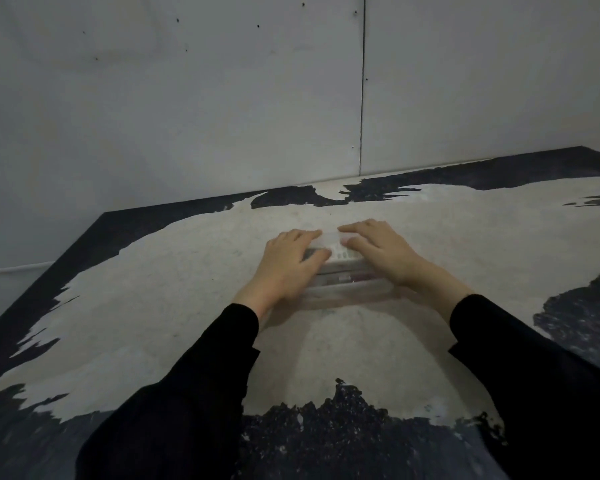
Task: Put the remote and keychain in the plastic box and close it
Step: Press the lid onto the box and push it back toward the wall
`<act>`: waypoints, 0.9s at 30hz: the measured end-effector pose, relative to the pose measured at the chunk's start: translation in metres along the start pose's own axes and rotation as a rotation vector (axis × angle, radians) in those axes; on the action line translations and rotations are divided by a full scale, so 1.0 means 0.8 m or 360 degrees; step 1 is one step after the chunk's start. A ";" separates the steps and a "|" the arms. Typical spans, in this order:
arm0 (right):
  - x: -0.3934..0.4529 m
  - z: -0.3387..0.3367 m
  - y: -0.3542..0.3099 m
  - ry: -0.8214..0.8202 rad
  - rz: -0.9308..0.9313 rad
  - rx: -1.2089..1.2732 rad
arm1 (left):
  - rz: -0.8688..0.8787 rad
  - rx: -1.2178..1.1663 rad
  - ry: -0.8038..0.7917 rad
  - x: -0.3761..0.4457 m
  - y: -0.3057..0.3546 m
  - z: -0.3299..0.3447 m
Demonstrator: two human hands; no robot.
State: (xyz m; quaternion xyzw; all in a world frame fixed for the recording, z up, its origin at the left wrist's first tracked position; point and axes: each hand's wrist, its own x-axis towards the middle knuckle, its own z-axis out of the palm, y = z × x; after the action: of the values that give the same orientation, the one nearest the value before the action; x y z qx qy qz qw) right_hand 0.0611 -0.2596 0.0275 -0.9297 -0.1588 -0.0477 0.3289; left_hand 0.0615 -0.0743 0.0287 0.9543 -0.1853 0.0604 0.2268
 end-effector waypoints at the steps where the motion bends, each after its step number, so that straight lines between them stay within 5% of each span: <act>1: -0.002 0.000 0.002 0.0041 -0.0003 0.0063 | -0.0004 -0.0075 0.0037 0.000 0.000 0.000; 6: -0.014 -0.002 -0.005 0.0331 -0.0145 0.0004 | 0.0029 -0.0156 0.0227 -0.015 0.006 -0.003; 10: -0.038 -0.006 -0.031 0.0477 -0.0484 -0.0439 | 0.0273 0.0291 0.0664 -0.040 0.028 -0.005; 18: -0.082 0.000 -0.033 0.0194 -0.0578 -0.0799 | 0.0256 0.0484 0.0396 -0.083 0.052 0.008; 27: -0.007 0.009 -0.016 0.0182 -0.0061 -0.1142 | 0.0155 0.0446 0.0091 0.002 0.039 0.021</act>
State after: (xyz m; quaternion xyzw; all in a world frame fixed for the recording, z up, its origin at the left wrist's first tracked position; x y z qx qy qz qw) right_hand 0.0517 -0.2470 0.0285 -0.9786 -0.1308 -0.1584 -0.0109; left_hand 0.0518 -0.1083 0.0273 0.9643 -0.2145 0.1238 0.0935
